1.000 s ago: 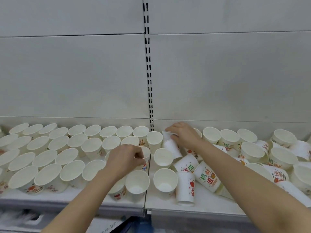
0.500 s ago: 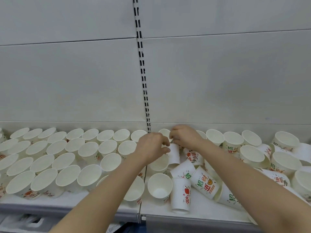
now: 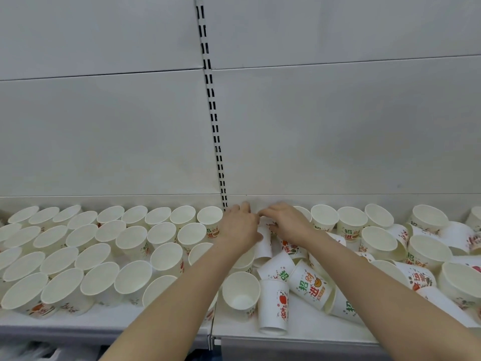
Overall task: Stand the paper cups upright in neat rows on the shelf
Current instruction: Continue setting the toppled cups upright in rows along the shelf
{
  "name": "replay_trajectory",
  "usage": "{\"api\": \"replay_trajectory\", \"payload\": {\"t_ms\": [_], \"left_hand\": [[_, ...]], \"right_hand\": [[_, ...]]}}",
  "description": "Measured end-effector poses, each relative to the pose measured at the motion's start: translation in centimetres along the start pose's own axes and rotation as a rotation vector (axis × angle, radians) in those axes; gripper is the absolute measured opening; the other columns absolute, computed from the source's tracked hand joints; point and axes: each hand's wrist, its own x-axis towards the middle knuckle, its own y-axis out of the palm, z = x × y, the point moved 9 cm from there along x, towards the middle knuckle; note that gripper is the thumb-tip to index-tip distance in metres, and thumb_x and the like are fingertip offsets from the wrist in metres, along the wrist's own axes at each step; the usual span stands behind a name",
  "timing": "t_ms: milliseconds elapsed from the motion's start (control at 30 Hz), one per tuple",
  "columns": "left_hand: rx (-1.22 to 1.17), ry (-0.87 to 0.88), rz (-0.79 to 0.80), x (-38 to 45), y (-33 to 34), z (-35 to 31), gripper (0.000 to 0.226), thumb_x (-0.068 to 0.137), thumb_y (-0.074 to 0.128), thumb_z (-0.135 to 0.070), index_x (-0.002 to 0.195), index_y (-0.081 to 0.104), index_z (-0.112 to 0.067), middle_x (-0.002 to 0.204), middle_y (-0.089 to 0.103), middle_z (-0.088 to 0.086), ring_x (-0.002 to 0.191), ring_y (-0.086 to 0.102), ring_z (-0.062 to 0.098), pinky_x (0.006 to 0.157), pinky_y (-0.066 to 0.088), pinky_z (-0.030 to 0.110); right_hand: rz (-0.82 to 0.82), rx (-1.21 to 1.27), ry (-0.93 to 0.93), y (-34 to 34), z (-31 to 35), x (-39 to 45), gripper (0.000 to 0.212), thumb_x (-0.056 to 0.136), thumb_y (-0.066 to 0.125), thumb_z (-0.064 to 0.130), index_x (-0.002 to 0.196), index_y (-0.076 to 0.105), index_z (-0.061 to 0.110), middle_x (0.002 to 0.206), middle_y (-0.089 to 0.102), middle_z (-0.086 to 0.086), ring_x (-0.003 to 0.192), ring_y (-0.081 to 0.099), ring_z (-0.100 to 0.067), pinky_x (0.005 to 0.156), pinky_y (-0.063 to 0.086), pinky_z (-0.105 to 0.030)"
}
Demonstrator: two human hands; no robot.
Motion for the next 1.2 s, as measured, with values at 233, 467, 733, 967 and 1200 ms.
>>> {"api": "replay_trajectory", "payload": {"t_ms": [233,467,733,967,1200], "left_hand": [[-0.273,-0.092,0.109,0.1,0.5,1.0,0.029,0.08,0.071,-0.039,0.104,0.069,-0.025,0.117,0.049,0.004,0.112,0.05,0.025,0.093,0.045,0.036],[-0.519,-0.128,-0.018,-1.9,-1.4,3.0,0.011,0.076,0.077,-0.034,0.078,0.072,-0.025,0.076,0.057,-0.012,0.076,0.058,0.011,0.06,0.04,0.026],[-0.218,-0.018,-0.134,-3.7,-1.6,2.6,0.012,0.08,0.068,-0.037,0.086,0.072,-0.028,0.09,0.061,-0.007,0.088,0.06,0.016,0.062,0.038,0.027],[-0.242,-0.012,-0.08,-3.4,-1.7,2.9,0.016,0.08,0.07,-0.042,0.088,0.076,-0.029,0.093,0.068,-0.008,0.088,0.061,0.016,0.062,0.037,0.025],[-0.255,0.03,-0.093,-3.8,-2.0,2.0,0.014,0.085,0.064,-0.036,0.091,0.075,-0.03,0.094,0.068,-0.006,0.089,0.061,0.018,0.063,0.042,0.028]], "right_hand": [[0.065,-0.117,-0.081,0.8,0.8,0.3,0.047,0.08,0.057,0.008,0.121,0.058,0.03,0.122,0.055,0.002,0.112,0.048,-0.023,0.092,0.039,-0.035],[0.077,-0.327,-0.197,0.0,2.7,1.4,0.037,0.085,0.052,0.006,0.117,0.061,0.022,0.119,0.053,-0.007,0.104,0.053,-0.028,0.079,0.038,-0.036],[0.075,-0.358,-0.195,-2.1,2.6,2.4,0.008,0.081,0.063,0.015,0.088,0.067,0.015,0.097,0.057,-0.001,0.092,0.051,-0.024,0.069,0.035,-0.032],[-0.066,-0.118,0.013,-3.8,0.9,0.7,0.005,0.083,0.064,0.024,0.085,0.069,0.022,0.088,0.063,0.007,0.091,0.05,-0.015,0.068,0.042,-0.032],[-0.184,-0.153,-0.012,-1.5,2.1,-1.3,0.01,0.073,0.07,0.012,0.063,0.068,0.016,0.059,0.057,0.002,0.064,0.045,-0.021,0.051,0.033,-0.029]]}}
